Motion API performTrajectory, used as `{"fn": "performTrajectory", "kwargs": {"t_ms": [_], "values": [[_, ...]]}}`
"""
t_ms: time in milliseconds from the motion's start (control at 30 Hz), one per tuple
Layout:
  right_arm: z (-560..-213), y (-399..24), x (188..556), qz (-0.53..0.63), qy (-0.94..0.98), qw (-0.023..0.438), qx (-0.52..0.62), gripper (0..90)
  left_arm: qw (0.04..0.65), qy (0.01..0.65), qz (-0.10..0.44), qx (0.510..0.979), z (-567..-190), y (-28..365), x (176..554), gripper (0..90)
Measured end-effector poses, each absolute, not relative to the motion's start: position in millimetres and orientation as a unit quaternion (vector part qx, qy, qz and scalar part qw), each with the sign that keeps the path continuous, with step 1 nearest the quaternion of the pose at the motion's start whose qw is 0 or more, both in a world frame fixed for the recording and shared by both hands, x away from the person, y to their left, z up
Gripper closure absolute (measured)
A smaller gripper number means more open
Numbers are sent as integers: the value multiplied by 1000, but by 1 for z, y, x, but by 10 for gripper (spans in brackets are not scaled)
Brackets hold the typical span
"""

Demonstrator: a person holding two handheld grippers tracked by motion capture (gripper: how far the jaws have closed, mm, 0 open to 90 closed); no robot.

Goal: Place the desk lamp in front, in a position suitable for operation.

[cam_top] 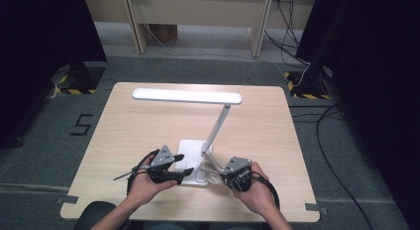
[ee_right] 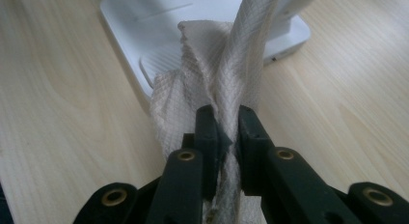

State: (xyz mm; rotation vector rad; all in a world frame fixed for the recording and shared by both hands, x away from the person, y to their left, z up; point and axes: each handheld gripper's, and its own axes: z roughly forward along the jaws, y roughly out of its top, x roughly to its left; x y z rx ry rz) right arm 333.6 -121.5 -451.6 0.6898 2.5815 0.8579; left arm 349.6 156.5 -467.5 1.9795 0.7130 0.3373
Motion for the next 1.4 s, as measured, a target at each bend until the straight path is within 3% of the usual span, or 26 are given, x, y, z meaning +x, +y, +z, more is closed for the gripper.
{"fn": "performTrajectory", "kwargs": {"t_ms": [767, 967, 1400], "values": [[-443, -74, 357, 316, 920, 149, 179, 822, 499, 261, 160, 811, -428, 162, 376, 379], [-446, -70, 356, 313, 922, 146, 173, 822, 485, 260, 153, 821, -429, 148, 389, 435], [-438, -77, 360, 315, 919, 162, 174, 821, 472, 208, 64, 855, -450, 147, 402, 431]]}}
